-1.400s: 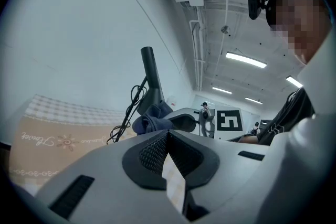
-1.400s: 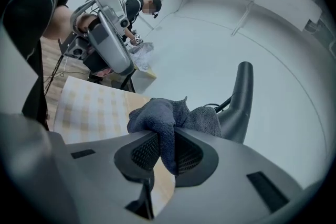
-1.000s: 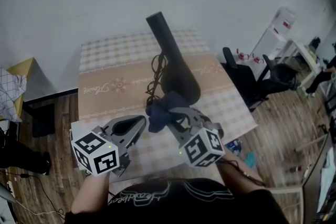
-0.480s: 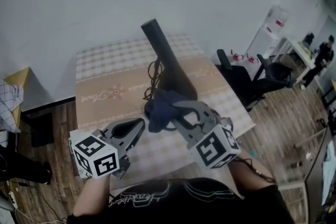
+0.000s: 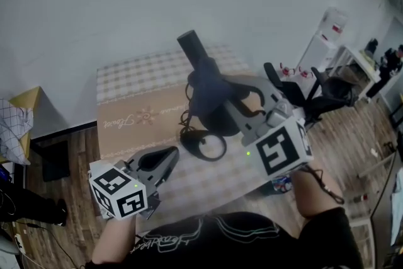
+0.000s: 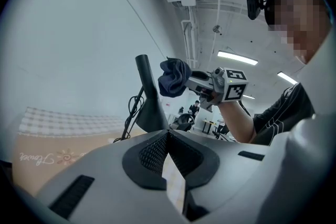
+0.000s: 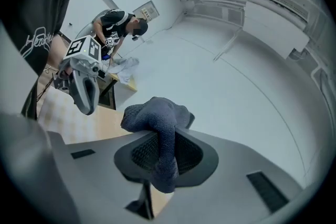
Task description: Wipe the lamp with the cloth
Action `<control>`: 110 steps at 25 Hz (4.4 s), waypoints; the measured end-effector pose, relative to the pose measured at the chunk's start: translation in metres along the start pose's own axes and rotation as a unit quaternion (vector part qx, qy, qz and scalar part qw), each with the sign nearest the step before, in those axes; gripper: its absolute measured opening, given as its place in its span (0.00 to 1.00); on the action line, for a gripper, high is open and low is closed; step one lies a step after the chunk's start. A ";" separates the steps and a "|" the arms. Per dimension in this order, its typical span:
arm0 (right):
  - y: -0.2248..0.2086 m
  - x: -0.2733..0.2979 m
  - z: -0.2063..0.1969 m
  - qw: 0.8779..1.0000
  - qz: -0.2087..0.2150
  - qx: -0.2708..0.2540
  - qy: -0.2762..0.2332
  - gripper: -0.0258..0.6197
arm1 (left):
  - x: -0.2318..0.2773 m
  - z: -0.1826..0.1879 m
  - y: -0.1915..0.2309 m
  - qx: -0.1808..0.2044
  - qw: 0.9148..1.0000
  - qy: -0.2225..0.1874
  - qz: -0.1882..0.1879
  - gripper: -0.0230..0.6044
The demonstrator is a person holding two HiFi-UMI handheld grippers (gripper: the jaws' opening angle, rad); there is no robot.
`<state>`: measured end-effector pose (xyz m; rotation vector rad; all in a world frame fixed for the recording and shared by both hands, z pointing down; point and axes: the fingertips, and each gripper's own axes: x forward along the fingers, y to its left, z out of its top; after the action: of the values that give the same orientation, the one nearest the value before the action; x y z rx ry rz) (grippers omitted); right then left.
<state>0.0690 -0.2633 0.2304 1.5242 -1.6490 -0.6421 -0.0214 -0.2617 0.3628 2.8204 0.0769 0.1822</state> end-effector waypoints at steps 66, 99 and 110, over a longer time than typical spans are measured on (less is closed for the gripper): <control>-0.028 0.062 -0.030 0.983 0.080 -0.042 -0.157 0.13 | 0.044 0.001 -0.055 -0.057 0.978 -0.033 0.197 0.03; 0.082 -0.002 -0.123 0.971 0.193 -0.059 -0.126 0.13 | 0.078 -0.040 -0.131 -0.064 0.967 -0.050 0.242 0.03; 0.118 -0.022 -0.154 0.965 0.234 -0.049 -0.110 0.13 | 0.090 -0.059 -0.151 -0.073 0.967 -0.048 0.241 0.03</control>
<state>0.1249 -0.2015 0.4075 0.9642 -2.0215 -0.6340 0.0545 -0.0933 0.3821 2.6437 -0.6223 0.1487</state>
